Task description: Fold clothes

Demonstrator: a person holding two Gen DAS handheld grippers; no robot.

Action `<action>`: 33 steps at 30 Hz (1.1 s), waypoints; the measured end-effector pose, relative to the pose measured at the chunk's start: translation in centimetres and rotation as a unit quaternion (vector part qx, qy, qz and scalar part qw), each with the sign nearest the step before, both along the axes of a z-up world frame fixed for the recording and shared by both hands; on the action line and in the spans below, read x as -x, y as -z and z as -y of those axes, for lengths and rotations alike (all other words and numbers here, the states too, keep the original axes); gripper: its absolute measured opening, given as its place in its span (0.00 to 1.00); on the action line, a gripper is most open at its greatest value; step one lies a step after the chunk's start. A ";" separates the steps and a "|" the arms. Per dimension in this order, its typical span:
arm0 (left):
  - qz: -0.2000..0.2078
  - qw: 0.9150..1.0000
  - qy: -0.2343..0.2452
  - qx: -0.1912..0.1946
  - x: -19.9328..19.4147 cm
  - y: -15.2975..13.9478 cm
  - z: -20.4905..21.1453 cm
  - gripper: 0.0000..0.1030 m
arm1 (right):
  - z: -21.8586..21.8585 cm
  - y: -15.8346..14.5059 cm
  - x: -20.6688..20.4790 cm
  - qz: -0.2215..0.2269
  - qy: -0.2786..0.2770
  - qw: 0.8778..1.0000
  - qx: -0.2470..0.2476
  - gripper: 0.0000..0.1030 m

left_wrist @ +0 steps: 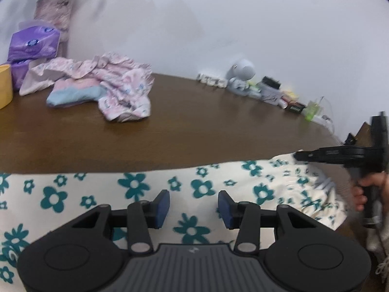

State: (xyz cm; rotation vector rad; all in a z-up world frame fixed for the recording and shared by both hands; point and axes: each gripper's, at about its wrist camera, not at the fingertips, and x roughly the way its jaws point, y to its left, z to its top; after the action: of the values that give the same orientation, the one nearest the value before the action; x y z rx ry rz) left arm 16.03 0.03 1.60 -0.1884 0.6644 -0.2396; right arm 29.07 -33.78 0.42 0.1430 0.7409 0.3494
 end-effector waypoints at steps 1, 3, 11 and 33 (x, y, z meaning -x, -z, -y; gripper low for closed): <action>0.002 1.000 0.000 -0.003 0.1 0.1 0.0 0.41 | 0.0 -0.2 0.4 0.003 -0.004 1.000 0.003 0.04; 0.005 1.000 0.001 -0.008 0.2 0.3 0.0 0.41 | 0.4 -0.5 1.1 0.005 -0.008 1.000 0.007 0.04; 0.015 1.000 0.000 -0.009 0.5 0.6 0.2 0.41 | 1.2 -0.3 2.4 -0.002 -0.012 0.999 0.033 0.03; 0.028 0.999 0.031 0.021 1.0 0.8 0.5 0.90 | 2.5 -0.9 5.7 0.034 0.034 0.999 -0.021 0.79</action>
State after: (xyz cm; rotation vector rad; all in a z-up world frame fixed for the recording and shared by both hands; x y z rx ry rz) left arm 15.06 -0.50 0.83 -0.2003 0.6111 -0.3166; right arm 23.38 -36.28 1.29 0.1950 0.6597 0.3046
